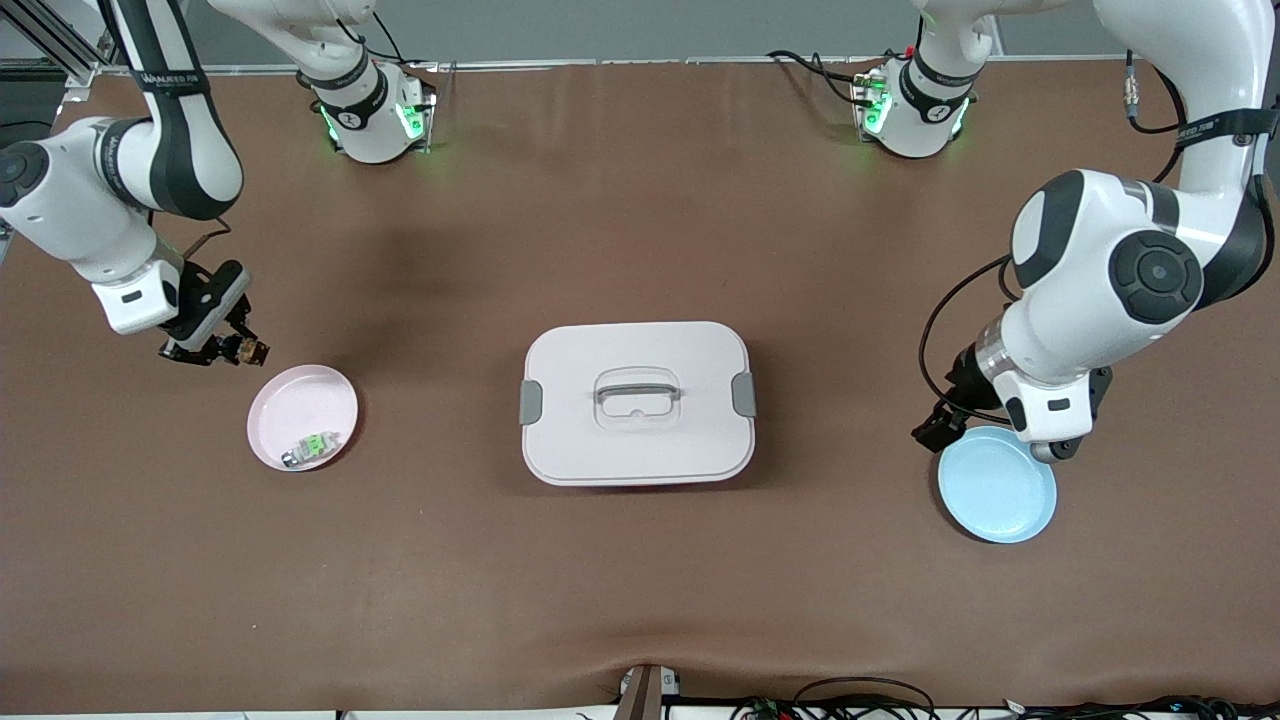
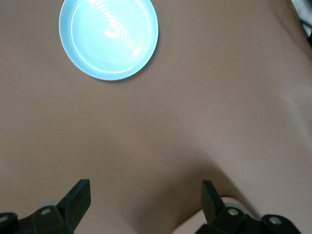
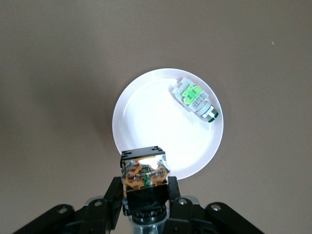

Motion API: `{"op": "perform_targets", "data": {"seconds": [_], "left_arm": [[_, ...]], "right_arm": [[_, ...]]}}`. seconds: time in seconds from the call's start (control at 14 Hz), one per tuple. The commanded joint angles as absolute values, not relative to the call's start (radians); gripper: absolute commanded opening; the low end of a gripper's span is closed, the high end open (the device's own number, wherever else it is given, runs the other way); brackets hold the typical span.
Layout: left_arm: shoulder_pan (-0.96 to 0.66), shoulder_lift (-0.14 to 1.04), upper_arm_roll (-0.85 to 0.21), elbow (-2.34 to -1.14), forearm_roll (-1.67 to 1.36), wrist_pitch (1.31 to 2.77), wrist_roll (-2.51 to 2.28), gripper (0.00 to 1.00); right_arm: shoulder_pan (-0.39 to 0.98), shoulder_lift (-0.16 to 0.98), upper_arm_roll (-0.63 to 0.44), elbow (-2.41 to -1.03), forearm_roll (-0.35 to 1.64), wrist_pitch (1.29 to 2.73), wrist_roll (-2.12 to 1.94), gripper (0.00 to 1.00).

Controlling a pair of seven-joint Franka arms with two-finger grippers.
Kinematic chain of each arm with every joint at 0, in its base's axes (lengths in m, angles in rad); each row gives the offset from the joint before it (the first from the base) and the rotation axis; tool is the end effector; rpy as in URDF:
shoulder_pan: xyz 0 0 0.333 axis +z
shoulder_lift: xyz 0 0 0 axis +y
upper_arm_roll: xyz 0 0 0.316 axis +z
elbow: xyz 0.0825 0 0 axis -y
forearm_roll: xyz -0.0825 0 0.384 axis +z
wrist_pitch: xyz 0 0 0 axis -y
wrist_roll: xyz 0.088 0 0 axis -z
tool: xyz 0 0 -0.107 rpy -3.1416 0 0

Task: Transfer orange switch to right arm and place
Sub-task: 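Lower the switch onto the white plate with the right gripper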

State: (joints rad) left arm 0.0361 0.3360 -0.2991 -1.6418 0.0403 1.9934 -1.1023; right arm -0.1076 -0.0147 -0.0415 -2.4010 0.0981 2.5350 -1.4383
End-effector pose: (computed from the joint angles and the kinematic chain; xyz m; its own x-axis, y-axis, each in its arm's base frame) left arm 0.6388 -0.1488 0.4307 0.6673 0.7437 -0.0397 0.7446 -0.6652 0.0545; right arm 0.4982 -0.0760 0.3343 0.3437 0.9351 0.0864 0.9259 -0.3528 0.1352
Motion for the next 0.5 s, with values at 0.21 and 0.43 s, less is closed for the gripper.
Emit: {"op": "perform_targets", "data": {"seconds": [0.21, 0.43], "left_arm": [[0.092, 0.318, -0.311, -1.663, 0.005, 1.936, -0.740, 1.00], [0.100, 0.321, -0.310, -1.661, 0.005, 1.936, -0.704, 1.00]], "right_arm": [[-0.117, 0.112, -0.029, -2.404, 0.091, 2.718, -1.508, 0.00], [-0.103, 0.164, -0.028, -2.404, 0.091, 2.779, -1.511, 0.00]]}}
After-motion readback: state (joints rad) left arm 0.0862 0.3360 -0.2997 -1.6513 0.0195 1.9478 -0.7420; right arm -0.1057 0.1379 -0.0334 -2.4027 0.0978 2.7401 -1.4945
